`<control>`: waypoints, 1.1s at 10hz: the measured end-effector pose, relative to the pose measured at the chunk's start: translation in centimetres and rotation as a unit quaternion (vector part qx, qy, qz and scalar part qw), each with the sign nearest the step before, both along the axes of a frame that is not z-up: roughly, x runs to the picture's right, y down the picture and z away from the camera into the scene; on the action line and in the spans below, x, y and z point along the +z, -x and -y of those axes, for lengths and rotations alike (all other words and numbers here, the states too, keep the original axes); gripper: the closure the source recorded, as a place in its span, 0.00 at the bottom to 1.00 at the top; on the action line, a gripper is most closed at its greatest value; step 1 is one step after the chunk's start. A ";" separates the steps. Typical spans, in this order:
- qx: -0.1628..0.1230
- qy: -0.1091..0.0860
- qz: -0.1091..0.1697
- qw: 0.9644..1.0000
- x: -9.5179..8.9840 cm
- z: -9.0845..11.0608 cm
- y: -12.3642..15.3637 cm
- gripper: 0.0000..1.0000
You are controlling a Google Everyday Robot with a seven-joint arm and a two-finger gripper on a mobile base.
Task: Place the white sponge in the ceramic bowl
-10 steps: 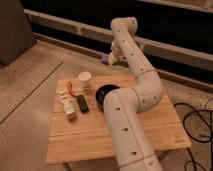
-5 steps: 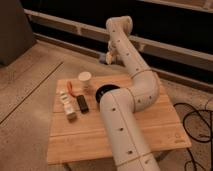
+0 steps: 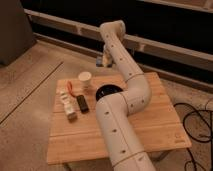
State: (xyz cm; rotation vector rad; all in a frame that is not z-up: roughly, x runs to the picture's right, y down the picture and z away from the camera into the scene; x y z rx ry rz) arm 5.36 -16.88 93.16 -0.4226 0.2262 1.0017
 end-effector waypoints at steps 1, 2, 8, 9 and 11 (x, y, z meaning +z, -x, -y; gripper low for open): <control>0.000 0.001 -0.001 1.000 0.0 0.0 0.0 1.00; 0.006 0.003 -0.007 1.000 0.0 -0.1 -0.9 1.00; 0.058 0.049 -0.052 0.996 0.1 -3.3 -8.2 1.00; 0.046 0.050 -0.041 0.997 0.4 -3.2 -6.5 1.00; 0.026 0.057 -0.024 0.998 1.1 -3.7 -3.5 1.00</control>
